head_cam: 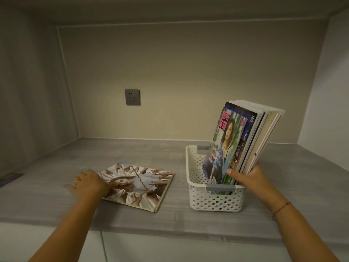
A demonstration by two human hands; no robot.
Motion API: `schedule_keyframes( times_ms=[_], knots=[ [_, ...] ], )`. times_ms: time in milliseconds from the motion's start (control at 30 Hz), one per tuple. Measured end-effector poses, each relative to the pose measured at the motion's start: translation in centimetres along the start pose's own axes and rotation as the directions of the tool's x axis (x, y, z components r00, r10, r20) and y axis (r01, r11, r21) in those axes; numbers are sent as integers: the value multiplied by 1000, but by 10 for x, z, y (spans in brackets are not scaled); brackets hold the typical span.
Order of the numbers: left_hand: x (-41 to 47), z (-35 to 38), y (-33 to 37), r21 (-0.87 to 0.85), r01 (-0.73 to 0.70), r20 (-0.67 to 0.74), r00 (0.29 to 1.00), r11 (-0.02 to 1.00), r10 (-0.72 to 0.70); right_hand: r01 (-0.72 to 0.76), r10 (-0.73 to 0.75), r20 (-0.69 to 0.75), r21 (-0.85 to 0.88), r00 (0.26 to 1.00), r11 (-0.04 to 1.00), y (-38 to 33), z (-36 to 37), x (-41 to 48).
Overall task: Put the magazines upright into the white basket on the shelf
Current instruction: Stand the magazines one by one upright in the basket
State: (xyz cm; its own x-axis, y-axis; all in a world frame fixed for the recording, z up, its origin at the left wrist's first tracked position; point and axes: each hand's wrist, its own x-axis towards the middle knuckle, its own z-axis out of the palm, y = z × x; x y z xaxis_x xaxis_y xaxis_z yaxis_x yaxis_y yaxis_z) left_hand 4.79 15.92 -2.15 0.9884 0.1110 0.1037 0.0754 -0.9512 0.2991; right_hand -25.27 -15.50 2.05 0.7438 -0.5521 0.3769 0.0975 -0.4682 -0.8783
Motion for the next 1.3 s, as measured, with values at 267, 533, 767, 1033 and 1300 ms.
schedule_keyframes(
  times_ms=[267,533,767,1033,1300],
  knots=[
    [6,-4,-15,-229,19,13,1000,973,-17,5,-5,11,-3,1000,1000,-3,1,-1],
    [-12,-12,-9,-982,191,191,982,-5,14,-12,12,1,-2,1000,1000,-1,0,0],
    [-15,-28,4,-960,223,219,975,-170,43,-25,25,-15,0,1000,1000,0,1,0],
    [-15,-7,25,-869,442,382,885,-222,264,-23,23,-17,-1,1000,1000,2,0,1],
    [-45,7,40,-834,537,525,707,122,474,-11,10,-14,-18,1000,1000,1,0,0]
  ],
)
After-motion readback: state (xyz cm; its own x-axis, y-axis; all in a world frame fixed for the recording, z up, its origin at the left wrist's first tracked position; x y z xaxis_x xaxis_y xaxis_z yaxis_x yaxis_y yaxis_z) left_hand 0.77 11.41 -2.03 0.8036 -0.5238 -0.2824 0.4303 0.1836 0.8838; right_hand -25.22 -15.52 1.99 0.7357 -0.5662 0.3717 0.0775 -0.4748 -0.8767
